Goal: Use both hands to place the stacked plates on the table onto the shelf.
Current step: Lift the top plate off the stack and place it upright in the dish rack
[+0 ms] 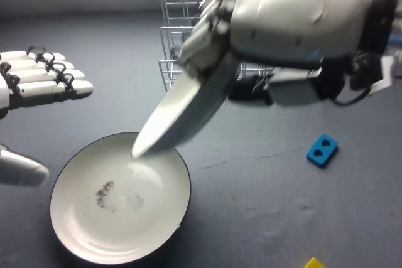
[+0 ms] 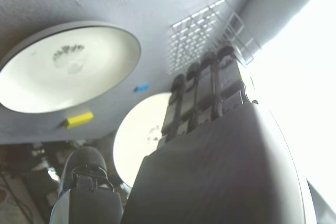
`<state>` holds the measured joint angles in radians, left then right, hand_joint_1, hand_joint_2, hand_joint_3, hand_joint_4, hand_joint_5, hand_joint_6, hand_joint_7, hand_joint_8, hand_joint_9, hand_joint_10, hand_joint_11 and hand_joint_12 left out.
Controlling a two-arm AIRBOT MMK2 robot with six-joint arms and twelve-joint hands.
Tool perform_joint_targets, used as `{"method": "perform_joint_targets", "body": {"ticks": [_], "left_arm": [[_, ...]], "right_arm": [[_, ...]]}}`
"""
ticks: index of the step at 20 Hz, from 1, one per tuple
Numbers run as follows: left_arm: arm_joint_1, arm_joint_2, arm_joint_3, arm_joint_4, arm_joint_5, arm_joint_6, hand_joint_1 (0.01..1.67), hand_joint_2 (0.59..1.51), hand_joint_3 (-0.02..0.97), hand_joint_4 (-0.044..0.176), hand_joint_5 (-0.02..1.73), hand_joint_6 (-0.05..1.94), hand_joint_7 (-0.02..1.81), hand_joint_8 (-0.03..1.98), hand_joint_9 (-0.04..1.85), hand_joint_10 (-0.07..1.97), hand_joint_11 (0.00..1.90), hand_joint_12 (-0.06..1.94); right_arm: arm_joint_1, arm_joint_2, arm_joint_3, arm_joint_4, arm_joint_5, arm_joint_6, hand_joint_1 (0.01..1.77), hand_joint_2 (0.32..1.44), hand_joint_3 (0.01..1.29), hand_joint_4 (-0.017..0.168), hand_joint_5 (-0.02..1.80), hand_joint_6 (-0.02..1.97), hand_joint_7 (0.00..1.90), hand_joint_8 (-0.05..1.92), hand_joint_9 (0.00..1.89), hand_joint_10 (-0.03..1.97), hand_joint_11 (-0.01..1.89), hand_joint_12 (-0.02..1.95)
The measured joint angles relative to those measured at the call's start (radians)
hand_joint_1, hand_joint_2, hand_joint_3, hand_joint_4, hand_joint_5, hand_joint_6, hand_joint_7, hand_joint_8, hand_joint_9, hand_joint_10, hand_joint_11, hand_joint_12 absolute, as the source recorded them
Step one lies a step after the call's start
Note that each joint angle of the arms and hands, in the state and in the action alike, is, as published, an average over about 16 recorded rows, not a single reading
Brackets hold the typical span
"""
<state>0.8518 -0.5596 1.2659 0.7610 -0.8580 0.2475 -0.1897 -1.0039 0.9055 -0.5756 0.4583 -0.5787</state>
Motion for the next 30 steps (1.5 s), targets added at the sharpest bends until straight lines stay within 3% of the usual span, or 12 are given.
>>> {"method": "perform_joint_targets", "body": {"ticks": [9,13,16,22,30], "left_arm": [[0.068,-0.011,0.009,0.091,-0.161,0.172,0.02,1.064,0.014,0.002,0.02,0.01,0.02,0.0,0.02,0.0,0.01,0.01],[0.103,-0.024,0.013,0.145,-0.233,0.251,0.02,1.064,0.013,0.003,0.02,0.01,0.02,0.0,0.02,0.01,0.01,0.01],[0.121,-0.038,0.014,0.189,-0.261,0.288,0.02,1.063,0.014,0.004,0.02,0.01,0.02,0.0,0.02,0.01,0.01,0.01],[0.143,-0.061,0.012,0.245,-0.24,0.311,0.02,1.064,0.013,0.004,0.02,0.01,0.02,0.0,0.02,0.01,0.01,0.01],[0.162,-0.073,0.003,0.22,-0.131,0.296,0.02,1.062,0.013,0.004,0.02,0.01,0.02,0.0,0.02,0.01,0.01,0.01]], "right_arm": [[0.115,0.032,0.092,-0.064,-0.052,0.43,1.26,1.07,0.01,-0.004,0.82,1.14,0.93,1.0,0.92,1.19,0.73,1.38],[0.144,0.031,0.144,-0.07,-0.083,0.576,1.27,1.07,0.01,-0.002,0.83,1.13,0.93,1.0,0.93,1.12,0.71,1.38],[0.157,0.03,0.179,-0.065,-0.107,0.649,1.28,1.07,0.01,0.0,0.83,1.13,0.93,1.01,0.94,1.07,0.71,1.38],[0.166,0.019,0.238,-0.049,-0.161,0.735,1.29,1.07,0.01,0.001,0.83,1.13,0.93,1.01,0.94,1.05,0.69,1.38],[0.164,-0.014,0.305,-0.017,-0.226,0.787,1.3,1.07,0.01,0.006,0.82,1.16,0.92,1.04,0.96,0.9,0.69,1.38]]}}
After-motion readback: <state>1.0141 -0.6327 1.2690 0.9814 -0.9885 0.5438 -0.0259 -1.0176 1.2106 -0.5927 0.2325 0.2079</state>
